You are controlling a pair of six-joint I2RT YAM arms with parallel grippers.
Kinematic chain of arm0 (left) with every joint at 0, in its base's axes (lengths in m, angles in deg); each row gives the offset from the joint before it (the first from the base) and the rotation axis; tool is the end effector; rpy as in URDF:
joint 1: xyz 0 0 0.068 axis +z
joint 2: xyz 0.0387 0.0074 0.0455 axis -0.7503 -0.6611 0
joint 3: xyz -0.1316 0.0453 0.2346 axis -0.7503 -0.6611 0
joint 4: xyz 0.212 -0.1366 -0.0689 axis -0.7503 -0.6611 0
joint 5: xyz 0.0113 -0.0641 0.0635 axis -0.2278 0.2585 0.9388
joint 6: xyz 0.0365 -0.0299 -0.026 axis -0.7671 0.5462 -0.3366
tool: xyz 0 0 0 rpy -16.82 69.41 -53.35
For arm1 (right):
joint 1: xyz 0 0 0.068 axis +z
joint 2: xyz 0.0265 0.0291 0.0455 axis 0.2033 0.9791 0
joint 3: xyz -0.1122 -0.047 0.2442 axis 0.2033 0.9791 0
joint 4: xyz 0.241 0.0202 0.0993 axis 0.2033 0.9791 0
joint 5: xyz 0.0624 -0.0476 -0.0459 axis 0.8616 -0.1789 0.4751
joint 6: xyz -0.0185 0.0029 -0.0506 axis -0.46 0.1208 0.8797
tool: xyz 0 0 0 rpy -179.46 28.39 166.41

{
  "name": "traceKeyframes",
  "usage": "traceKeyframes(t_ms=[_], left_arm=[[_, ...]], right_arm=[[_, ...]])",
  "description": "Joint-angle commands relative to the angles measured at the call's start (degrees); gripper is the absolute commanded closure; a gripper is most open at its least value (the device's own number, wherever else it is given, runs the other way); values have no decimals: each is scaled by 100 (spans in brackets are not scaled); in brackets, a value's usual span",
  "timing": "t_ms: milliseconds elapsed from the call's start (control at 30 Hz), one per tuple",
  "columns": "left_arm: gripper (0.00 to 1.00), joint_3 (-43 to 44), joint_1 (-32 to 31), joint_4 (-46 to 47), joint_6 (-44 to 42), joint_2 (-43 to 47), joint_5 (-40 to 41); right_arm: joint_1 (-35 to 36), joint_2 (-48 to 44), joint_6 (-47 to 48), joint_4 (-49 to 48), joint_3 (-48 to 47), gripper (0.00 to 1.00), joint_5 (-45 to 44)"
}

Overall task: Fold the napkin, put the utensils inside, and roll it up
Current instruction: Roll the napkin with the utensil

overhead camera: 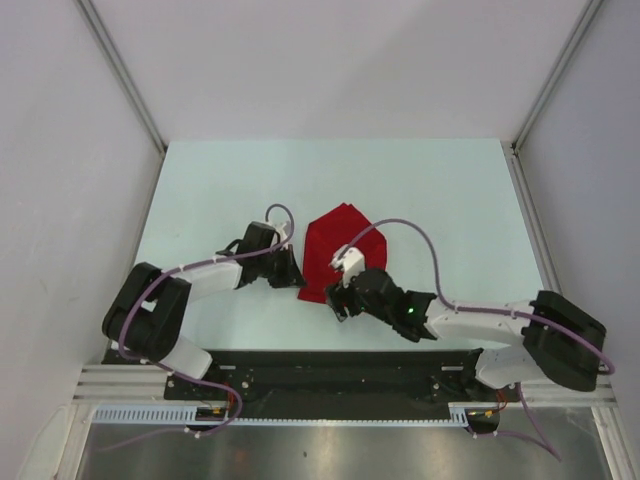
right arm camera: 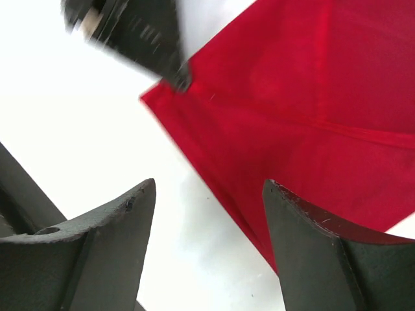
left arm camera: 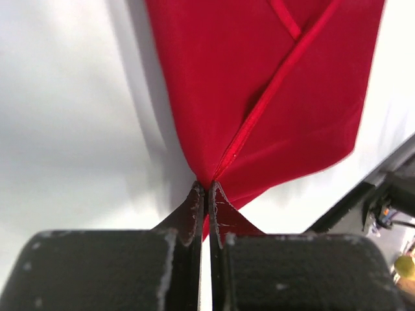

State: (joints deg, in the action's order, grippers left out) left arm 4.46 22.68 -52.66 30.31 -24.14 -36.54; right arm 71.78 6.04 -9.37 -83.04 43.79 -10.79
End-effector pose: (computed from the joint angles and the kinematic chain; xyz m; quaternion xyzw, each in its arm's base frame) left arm 0.2420 -0.1339 0.1463 0.0187 0.9274 -0.3267 0.1813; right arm 0.1400 0.2276 0.2019 -0.3050 0.7998 0.2214 0.4673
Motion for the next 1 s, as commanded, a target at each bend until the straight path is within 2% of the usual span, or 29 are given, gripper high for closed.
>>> traceKeyframes(t_ms=[0,100,267,667,867,967], left_arm=[[100,286,238,-492,-432,-157,-19],[100,313,255,-546,-476,-139,-9],[100,331,273,-615,-503,-113,8],[100,375,291,-651,-485,-113,43],[100,410,291,-642,-485,-166,35],[100,401,291,-616,-485,-157,34]], right_arm=[[646,748,1082,170,-528,28,-1045],[885,1292,1390,171,-818,28,-1713],[1158,1830,1811,39,-1038,28,-2188],[1246,2314,2278,240,-1117,32,-2137],[1342,2595,2375,294,-1170,41,-2154],[1351,2762,2401,302,-1214,49,-2250]])
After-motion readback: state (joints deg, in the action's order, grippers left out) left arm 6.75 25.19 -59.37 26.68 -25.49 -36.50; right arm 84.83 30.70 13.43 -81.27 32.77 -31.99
